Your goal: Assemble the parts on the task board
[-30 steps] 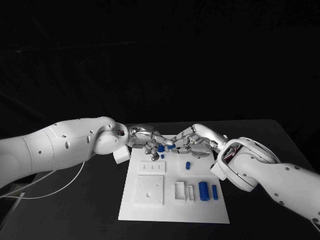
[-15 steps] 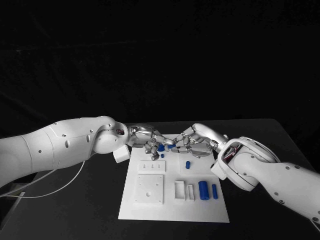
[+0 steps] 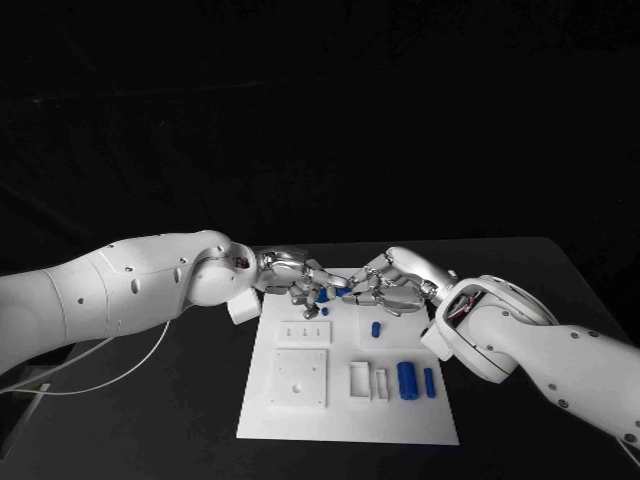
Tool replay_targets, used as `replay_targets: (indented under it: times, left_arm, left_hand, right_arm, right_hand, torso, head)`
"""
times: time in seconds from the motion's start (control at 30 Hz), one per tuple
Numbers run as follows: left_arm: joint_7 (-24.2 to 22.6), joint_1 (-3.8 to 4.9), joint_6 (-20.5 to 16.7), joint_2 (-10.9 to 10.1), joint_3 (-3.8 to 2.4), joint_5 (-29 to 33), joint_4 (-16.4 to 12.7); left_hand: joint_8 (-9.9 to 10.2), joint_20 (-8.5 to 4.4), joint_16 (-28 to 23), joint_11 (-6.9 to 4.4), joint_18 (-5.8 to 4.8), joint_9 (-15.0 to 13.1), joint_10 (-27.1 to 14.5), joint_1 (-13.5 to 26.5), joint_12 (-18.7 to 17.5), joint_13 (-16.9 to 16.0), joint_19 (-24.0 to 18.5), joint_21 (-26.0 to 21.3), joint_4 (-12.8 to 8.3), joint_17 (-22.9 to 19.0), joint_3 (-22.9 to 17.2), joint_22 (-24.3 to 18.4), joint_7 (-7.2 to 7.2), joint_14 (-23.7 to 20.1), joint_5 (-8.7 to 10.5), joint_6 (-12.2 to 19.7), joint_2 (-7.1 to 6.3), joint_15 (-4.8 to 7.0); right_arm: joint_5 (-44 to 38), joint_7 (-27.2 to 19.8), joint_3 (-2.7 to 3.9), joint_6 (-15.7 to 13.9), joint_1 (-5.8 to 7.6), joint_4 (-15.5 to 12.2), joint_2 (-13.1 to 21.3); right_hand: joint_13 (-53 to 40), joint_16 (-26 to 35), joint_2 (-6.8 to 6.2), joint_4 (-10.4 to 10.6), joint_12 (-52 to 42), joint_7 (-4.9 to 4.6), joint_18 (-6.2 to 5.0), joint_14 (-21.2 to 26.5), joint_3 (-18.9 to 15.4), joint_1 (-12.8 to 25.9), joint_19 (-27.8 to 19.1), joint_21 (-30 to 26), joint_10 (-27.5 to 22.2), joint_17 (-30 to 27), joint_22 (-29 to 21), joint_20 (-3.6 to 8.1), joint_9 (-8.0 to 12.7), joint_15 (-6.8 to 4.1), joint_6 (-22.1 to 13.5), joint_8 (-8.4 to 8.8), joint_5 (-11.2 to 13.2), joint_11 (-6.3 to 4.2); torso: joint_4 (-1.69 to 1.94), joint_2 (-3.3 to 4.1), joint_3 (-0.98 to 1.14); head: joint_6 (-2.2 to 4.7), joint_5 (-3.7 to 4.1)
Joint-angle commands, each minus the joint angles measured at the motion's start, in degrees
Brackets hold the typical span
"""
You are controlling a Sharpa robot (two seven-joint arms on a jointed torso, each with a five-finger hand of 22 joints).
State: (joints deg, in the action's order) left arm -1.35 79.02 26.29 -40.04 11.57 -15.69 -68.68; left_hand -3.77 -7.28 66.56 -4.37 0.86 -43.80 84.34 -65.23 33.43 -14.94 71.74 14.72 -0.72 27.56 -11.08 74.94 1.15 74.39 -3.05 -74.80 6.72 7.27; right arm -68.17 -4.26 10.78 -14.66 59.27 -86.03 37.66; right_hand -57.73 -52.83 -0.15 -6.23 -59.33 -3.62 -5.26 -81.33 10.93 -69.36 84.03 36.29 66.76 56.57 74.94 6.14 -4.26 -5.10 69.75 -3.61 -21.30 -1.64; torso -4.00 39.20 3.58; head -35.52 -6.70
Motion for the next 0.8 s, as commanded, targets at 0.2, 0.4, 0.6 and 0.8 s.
replay_targets:
  times: [0.2,0.4,0.6,0.8]
  left_arm:
    - [1.5,-0.15,-0.8,0.5,0.23,0.7,-0.3]
    - [1.7,-0.17,-0.9,0.5,0.29,1.1,-0.4]
    - [2.0,-0.17,-1.4,0.5,0.31,1.3,-0.4]
    - [2.2,-0.17,-2.5,0.3,0.33,2.0,-0.2]
  left_hand:
    - [0.1,0.14,-0.2,0.87,-0.86,16.4,2.2,1.4,0.0,-0.1,-0.1,-0.5,1.8,0.4,2.9,1.0,-1.29,-0.1,0.36,4.0,-2.30,-0.82]
    - [0.1,0.14,-0.3,1.03,-0.86,31.4,2.1,1.5,-0.1,-0.1,0.1,-0.9,2.7,0.6,4.8,1.0,-1.98,-0.2,0.30,2.3,-3.48,-0.86]
    - [0.1,0.15,-0.4,1.10,-0.86,32.4,2.2,2.0,-0.3,0.0,0.1,-0.9,2.8,0.7,5.3,1.0,-2.18,-0.2,0.30,2.6,-3.95,-0.89]
    - [0.1,0.14,-0.4,1.12,-0.86,32.9,2.2,4.8,-0.3,-0.1,0.2,-1.0,6.7,0.8,3.2,1.0,-2.32,-0.1,0.32,2.5,-8.06,-0.92]
  right_arm:
    - [0.6,-1.3,0.14,-1.1,-0.05,-0.2,-0.9]
    - [0.5,-0.8,0.14,-1.2,-0.15,-0.1,-1.0]
    - [0.4,-0.6,0.14,-1.2,-0.18,0.0,-1.0]
    - [0.3,-0.3,0.14,-0.8,-0.20,0.2,-0.8]
  right_hand:
    - [0.1,-0.1,0.12,0.2,0.6,1.31,0.19,0.0,-0.3,0.0,2.9,-0.2,-0.1,0.0,3.8,0.29,0.1,-0.28,1.7,-0.02,0.1,-0.43]
    - [0.2,0.0,-0.04,0.2,0.8,1.30,0.19,0.0,-0.5,0.1,2.9,-0.3,-0.2,0.0,3.8,0.28,0.2,-0.27,1.6,-0.03,0.0,-0.42]
    - [0.1,0.0,-0.08,0.2,0.9,1.28,0.18,0.0,-0.6,0.0,2.9,-0.4,-0.2,0.1,3.7,0.27,0.2,-0.26,1.6,-0.03,0.0,-0.40]
    - [0.0,0.0,-0.13,0.2,0.9,1.29,0.18,0.0,-0.8,0.0,2.9,-0.3,-0.1,0.1,3.7,0.27,0.2,-0.26,1.6,-0.03,0.0,-0.40]
  torso:
    - [-0.01,-0.02,-0.02]
    - [0.01,-0.01,-0.04]
    - [0.07,0.01,-0.01]
    - [0.01,-0.03,0.00]
  head:
    - [-0.04,-0.03]
    - [-0.05,0.04]
    - [-0.03,0.06]
    - [-0.04,-0.01]
